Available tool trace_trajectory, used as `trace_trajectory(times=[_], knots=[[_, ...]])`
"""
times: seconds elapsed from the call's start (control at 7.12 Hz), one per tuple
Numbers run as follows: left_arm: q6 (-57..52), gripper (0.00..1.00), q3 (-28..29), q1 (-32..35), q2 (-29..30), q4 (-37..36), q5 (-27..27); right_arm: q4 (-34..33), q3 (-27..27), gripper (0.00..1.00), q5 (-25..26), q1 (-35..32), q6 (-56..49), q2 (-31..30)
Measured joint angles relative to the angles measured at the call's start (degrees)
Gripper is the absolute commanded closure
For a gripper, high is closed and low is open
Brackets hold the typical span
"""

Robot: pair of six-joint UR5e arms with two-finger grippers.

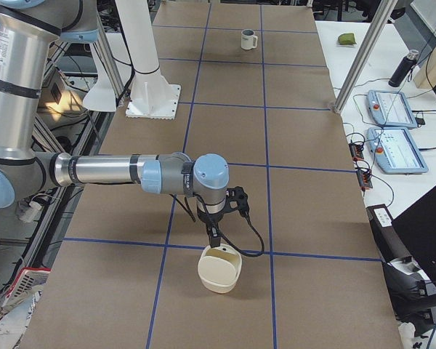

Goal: Left arm hands cup to right arm to dump lemon

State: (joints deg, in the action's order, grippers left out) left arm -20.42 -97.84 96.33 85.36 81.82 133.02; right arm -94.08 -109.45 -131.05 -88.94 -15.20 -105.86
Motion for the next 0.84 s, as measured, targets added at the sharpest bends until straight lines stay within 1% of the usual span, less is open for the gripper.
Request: trace_trajectory(times=[0.56, 0.84], knots=[[-0.25, 0.00, -0.41, 0.00, 0.22, 1.28, 0.01, 0.43, -0.54, 0.00, 0.09, 0.00, 0.38, 0.70], [0.16, 0.00, -0.27, -0.67, 0.78, 6.72, 0.87, 5.55, -0.60, 0.00, -0.16, 0.09, 0.98, 2.18]])
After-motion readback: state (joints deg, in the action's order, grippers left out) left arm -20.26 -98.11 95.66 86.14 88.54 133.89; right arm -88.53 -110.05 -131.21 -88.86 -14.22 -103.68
